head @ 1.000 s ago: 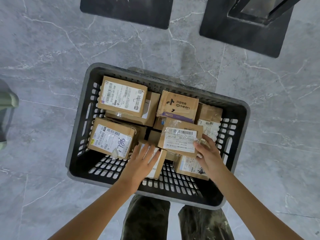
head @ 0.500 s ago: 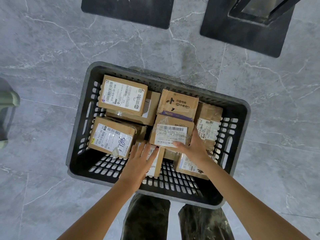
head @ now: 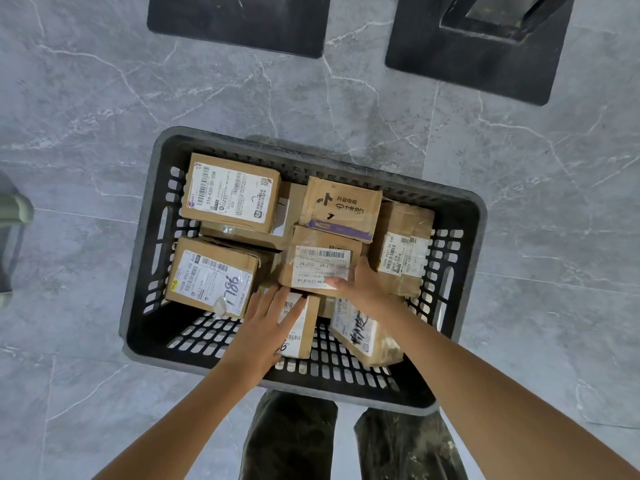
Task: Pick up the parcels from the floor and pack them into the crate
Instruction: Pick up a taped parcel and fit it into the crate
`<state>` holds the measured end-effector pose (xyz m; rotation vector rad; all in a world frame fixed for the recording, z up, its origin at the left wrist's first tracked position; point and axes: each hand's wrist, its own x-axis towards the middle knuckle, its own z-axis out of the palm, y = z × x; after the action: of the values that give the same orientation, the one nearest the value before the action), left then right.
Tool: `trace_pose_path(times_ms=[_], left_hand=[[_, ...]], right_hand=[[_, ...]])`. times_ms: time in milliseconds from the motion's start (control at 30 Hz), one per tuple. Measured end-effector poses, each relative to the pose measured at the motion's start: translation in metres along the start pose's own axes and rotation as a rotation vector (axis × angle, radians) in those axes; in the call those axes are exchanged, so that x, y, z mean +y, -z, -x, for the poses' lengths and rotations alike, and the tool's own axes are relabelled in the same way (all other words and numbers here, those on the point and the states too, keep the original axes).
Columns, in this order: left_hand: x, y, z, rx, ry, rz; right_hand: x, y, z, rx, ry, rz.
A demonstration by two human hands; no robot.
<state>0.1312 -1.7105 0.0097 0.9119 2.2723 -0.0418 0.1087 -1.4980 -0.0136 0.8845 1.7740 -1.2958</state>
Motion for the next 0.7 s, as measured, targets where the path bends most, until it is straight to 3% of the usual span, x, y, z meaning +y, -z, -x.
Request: trace_pose_path(times_ms=[267, 367, 467, 567, 700], left_hand=[[0.007, -0.001, -0.003, -0.045, 0.025, 0.044], [0.013, 0.003, -0.006, -0.062, 0.053, 0.288], [0.023, 0.019, -0.011, 0.276, 0.255, 0.621], [0.019, 0.033, -0.027, 0.541, 0.540, 0.765], [0.018, 0.031, -0.049, 0.401, 0.533, 0.716]], right_hand=[[0.025, -0.008, 0.009, 0.032, -0.133, -0.329], [0.027, -0.009, 0.011, 0.030, -0.146, -0.365], [0.017, -0.015, 0.001, 0.047, -0.213, -0.502], [0.011, -0.018, -0.006, 0.135, -0.224, -0.428], [0.011, -0.023, -0.005, 0.148, -0.173, -0.305]])
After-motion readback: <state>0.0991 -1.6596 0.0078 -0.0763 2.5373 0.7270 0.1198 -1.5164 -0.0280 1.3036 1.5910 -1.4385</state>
